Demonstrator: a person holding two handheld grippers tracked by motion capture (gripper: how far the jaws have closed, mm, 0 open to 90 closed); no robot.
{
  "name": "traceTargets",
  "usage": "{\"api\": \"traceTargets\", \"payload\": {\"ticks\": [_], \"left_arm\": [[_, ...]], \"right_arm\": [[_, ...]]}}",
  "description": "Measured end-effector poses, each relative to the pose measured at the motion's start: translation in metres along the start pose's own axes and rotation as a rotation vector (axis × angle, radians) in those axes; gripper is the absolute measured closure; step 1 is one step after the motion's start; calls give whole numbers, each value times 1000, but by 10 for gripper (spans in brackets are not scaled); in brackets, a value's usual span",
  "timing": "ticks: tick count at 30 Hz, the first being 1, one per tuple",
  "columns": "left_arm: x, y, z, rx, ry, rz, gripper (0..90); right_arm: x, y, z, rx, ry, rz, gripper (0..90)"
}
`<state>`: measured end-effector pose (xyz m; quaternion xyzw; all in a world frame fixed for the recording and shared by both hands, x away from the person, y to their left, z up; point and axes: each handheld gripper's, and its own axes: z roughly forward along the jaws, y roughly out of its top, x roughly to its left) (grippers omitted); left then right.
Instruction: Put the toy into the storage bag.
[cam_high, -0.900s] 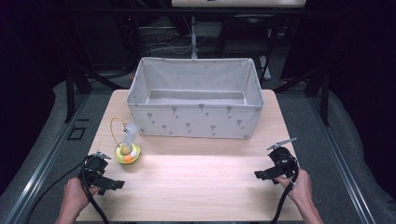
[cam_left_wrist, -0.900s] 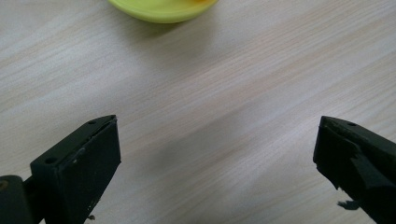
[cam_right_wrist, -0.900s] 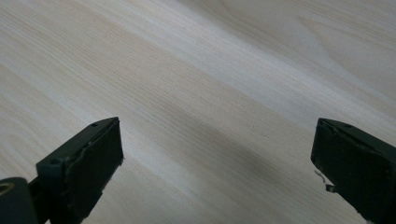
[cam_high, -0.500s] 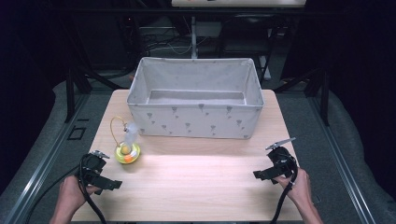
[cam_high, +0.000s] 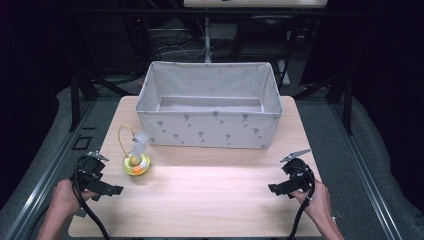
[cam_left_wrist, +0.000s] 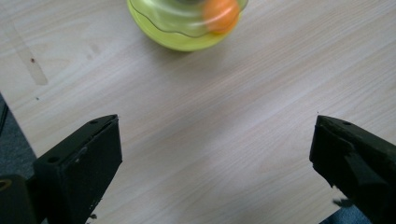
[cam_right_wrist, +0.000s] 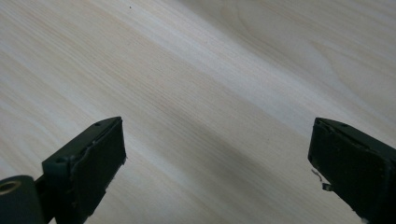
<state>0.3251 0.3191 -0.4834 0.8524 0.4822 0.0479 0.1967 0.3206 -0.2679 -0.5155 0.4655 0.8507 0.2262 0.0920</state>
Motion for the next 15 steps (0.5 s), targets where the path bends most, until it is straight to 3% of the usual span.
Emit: {"api": "traceTargets", "payload": {"ticks": [3, 8, 15], "left_arm": [[2, 7, -6, 12, -7, 9, 35], [4, 17, -15, 26, 0, 29, 36], [8, 30, -27, 29, -8, 57, 41]], "right_arm": [[0, -1, 2, 1, 25, 11, 37], [-2, -3, -4, -23, 26, 16, 39], [-1, -4, -2, -10, 26, 12, 43]]}}
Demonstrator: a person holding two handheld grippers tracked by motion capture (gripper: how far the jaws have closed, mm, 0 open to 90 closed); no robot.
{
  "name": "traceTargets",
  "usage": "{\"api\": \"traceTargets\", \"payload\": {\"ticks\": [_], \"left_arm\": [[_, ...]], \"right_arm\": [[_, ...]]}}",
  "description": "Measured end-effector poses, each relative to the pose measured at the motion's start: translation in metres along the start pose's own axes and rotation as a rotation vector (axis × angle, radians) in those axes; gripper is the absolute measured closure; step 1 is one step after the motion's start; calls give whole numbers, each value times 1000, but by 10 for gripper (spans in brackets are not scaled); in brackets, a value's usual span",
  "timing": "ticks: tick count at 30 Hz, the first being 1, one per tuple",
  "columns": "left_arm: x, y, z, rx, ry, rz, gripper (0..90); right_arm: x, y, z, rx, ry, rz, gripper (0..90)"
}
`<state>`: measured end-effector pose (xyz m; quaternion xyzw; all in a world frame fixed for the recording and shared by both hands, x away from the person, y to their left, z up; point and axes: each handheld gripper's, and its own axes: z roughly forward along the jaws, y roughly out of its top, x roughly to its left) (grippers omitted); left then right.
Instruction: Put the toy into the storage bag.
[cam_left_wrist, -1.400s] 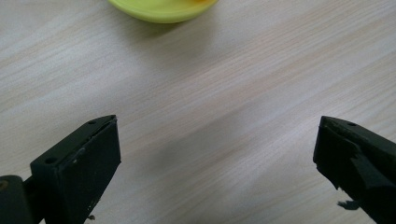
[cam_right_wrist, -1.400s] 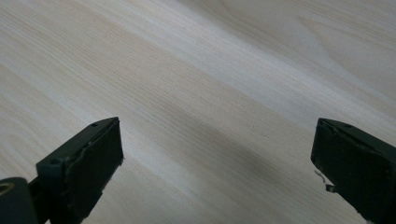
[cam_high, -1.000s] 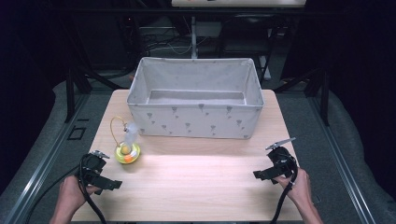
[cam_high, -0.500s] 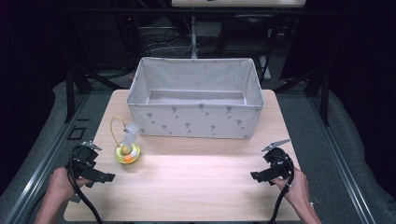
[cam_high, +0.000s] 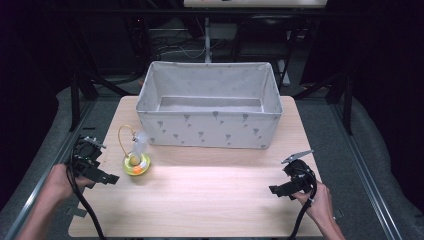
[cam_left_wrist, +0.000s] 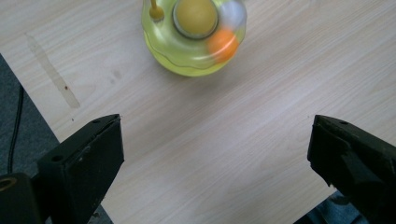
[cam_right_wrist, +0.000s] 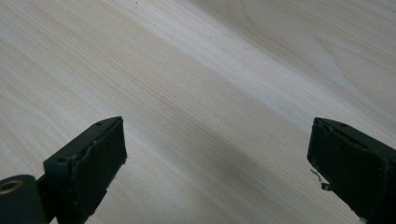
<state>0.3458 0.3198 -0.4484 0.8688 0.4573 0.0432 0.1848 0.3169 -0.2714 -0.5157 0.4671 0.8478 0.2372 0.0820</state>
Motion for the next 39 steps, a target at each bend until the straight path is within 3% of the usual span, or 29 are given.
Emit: {"api": "traceTargets", "payload": {"ticks": [3, 13, 25, 33, 39], "left_arm": [[3, 12, -8, 9, 2, 38, 42], [10, 39, -22, 37, 15, 61, 35], [8, 89, -46, 47, 38, 137, 39], [1, 115, -53, 60, 67, 173, 163], [-2, 124, -53, 83, 77, 198, 319]], "right_arm": [[3, 1, 1, 8, 4, -9, 46], [2, -1, 1, 16, 2, -13, 49], [1, -1, 3, 26, 12, -13, 53], [2, -1, 4, 32, 20, -15, 54], [1, -1, 4, 49, 16, -26, 55]]}}
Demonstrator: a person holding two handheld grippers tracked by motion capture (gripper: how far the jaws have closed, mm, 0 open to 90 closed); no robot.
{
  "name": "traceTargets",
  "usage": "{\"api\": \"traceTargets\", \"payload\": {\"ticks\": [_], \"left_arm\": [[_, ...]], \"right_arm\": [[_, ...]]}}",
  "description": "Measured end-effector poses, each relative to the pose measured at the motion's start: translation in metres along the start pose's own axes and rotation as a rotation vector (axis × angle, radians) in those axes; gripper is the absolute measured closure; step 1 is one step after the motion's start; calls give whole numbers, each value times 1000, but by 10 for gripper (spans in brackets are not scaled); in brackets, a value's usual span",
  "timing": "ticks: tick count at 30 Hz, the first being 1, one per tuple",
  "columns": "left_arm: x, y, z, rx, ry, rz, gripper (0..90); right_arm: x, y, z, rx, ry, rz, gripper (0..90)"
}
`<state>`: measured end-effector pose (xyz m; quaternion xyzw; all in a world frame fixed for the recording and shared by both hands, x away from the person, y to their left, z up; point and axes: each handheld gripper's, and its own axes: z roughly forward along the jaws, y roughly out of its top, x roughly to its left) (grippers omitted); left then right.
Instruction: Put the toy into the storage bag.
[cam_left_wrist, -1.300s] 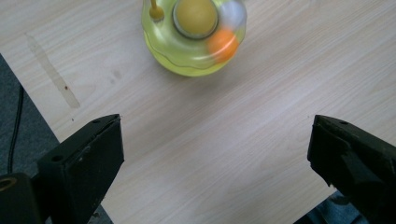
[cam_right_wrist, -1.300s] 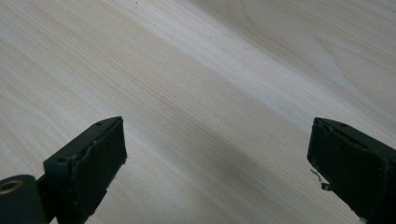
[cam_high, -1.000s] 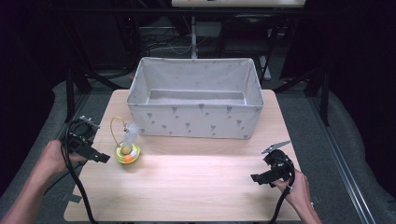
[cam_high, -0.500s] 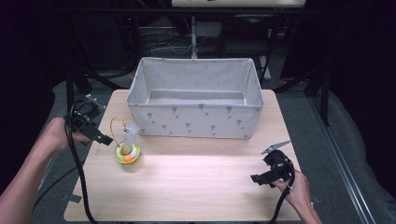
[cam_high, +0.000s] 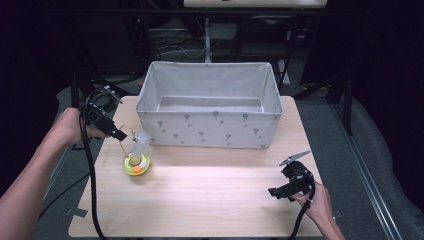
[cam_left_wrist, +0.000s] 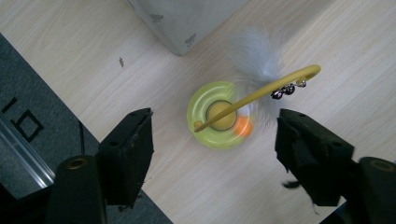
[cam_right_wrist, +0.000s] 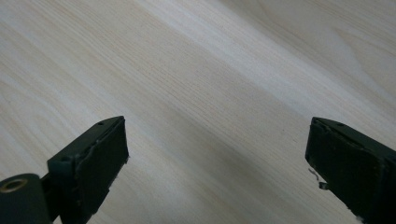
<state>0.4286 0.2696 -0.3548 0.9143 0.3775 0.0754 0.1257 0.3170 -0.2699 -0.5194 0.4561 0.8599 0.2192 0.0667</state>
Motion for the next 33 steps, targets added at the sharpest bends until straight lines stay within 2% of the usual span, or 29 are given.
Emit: {"api": "traceTargets", "payload": {"ticks": [2, 6, 17, 33], "left_arm": [[0, 3, 0, 6, 5, 13, 369], [-4, 10, 1, 48, 44, 39, 447], [-6, 17, 4, 60, 75, 68, 608], [-4, 16, 6, 54, 68, 57, 818]], "right_arm": [[0, 0, 1, -5, 7, 5, 56], [0, 0, 1, 3, 2, 3, 57], [-1, 0, 1, 11, 6, 4, 59], [-1, -1, 3, 8, 10, 12, 68]]}}
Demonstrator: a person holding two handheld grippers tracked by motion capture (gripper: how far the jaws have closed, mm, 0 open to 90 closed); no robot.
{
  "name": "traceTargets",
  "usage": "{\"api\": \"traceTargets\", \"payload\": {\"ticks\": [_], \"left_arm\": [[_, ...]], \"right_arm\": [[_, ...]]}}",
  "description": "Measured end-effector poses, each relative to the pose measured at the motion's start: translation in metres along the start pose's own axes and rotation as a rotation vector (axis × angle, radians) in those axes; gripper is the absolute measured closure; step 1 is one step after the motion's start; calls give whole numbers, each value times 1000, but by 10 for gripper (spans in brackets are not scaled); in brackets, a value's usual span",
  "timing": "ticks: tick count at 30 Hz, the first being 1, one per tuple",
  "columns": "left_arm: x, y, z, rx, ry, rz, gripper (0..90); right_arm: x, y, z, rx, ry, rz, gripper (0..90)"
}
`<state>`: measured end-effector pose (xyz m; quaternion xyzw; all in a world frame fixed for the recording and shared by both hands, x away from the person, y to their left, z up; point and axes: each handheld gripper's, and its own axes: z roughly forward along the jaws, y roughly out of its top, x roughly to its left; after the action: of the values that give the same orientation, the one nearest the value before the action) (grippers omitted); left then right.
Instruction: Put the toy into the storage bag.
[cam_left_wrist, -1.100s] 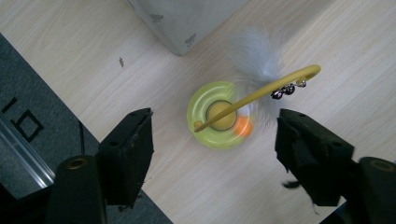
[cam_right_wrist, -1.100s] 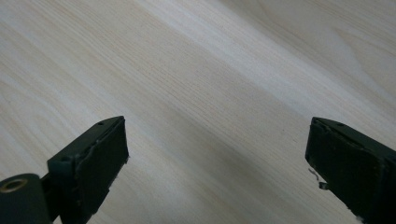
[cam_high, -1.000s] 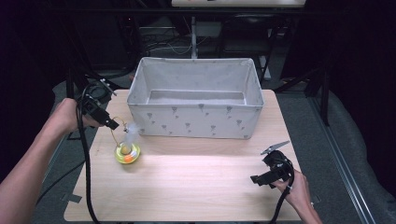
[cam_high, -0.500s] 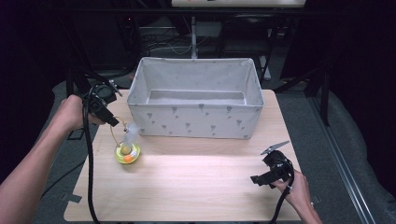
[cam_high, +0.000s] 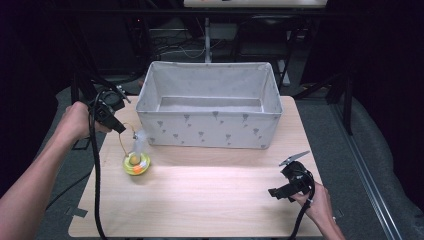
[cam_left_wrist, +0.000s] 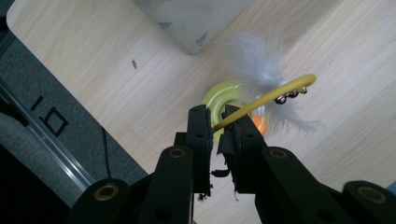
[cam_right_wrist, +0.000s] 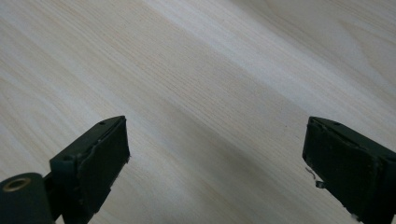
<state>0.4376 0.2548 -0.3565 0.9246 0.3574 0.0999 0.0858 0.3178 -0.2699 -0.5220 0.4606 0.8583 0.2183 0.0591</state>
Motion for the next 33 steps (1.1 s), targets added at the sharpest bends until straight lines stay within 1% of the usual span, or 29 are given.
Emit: {"api": "traceTargets", "payload": {"ticks": [5, 9, 11, 19, 20, 23, 24, 25, 26, 28, 31, 33], "left_arm": [[0, -1, 0, -6, 10, 2, 870], [-1, -1, -1, -9, 6, 3, 874], [-1, -1, -1, -13, 15, -1, 874], [-2, -2, -4, 5, 10, 1, 876], [-2, -2, -4, 5, 10, 1, 876], [-4, -2, -7, 7, 12, 9, 877], [-6, -1, -8, 5, 16, 12, 878], [-7, -1, -8, 8, 20, 22, 878], [-8, -1, -10, 6, 29, 24, 879], [-9, 0, -13, 7, 35, 28, 879], [-8, -1, -16, 0, 43, 19, 880], [-6, -1, -23, -14, 48, 13, 880]], "right_arm": [[0, 0, 0, -5, 4, 3, 68], [0, 0, 0, -4, 4, 2, 68], [0, 0, 0, -6, 2, 1, 68], [0, 0, -1, -5, 3, -6, 68], [-1, 0, -2, -2, -6, -12, 68], [0, 0, -1, -12, -5, -11, 68], [0, 1, -2, 2, -12, -24, 68], [0, 0, -2, -5, -9, -17, 68], [0, 0, -2, -2, -17, -21, 68], [0, 1, -3, -1, -14, -22, 69], [0, 1, -3, -5, -14, -20, 68], [0, 1, -4, -2, -13, -19, 68]]}}
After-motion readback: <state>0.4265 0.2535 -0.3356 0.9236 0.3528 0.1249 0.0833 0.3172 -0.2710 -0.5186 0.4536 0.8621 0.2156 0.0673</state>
